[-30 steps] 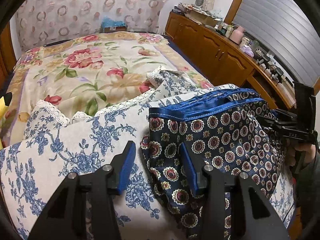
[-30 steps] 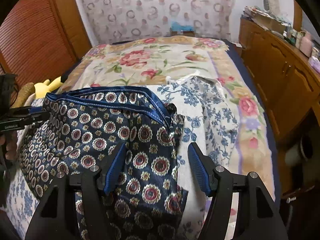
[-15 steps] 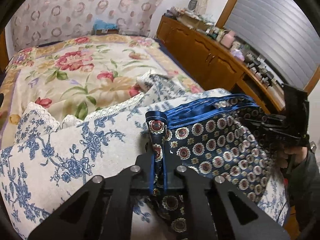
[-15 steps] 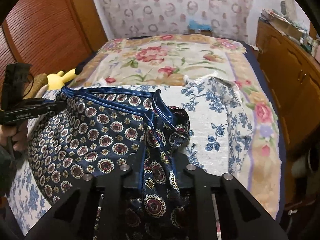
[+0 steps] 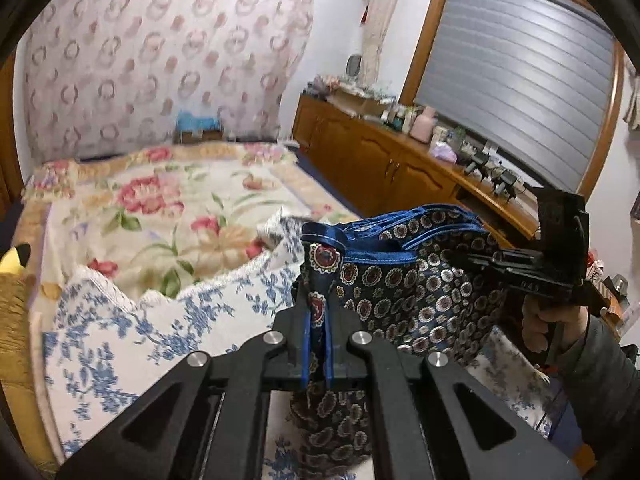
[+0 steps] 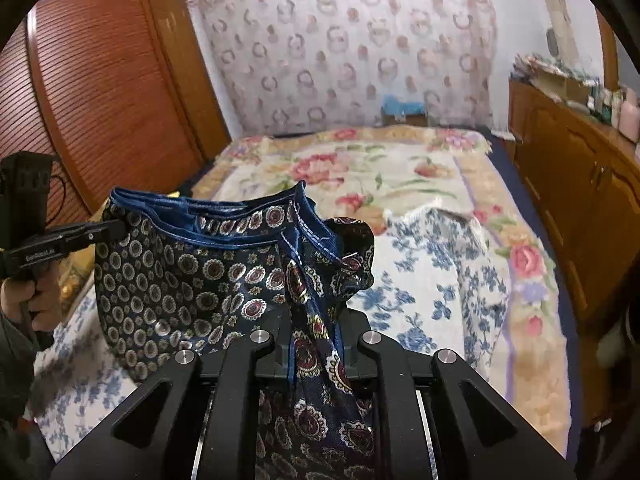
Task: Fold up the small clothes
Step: 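Lift the folded robe with both grippers and carry it beside the yellow plush toy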
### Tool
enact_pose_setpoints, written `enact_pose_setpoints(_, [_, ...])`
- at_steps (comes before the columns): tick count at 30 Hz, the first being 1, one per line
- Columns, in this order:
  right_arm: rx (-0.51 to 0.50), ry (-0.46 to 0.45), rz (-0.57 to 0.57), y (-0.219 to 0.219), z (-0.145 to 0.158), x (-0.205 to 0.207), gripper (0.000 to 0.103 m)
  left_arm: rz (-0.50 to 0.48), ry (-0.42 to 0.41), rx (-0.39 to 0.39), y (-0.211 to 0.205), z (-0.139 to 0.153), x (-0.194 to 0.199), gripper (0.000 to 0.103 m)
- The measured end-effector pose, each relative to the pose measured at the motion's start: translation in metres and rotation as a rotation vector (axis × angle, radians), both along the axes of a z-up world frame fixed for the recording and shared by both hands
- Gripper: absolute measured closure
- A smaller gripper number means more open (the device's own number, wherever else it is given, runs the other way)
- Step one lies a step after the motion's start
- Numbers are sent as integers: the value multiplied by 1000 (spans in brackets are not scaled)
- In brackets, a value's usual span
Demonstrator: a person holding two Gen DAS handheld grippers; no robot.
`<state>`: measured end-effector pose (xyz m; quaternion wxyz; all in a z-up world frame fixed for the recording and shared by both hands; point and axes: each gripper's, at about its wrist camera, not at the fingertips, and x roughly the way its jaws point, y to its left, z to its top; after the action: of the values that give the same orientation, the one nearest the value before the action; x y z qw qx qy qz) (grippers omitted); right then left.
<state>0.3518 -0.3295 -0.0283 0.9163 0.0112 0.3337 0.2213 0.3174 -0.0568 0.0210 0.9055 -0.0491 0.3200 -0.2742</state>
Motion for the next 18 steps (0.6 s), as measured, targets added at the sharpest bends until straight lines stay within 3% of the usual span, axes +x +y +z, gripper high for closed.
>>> enact_pose_setpoints(9, [-1,-110,60,29,41,-25,93,74,-117,-2,41,35,-47,101])
enact_pose_setpoints(18, [-47,-174,207,99,66,-27,93,218,-158,29,109,41,-88,101])
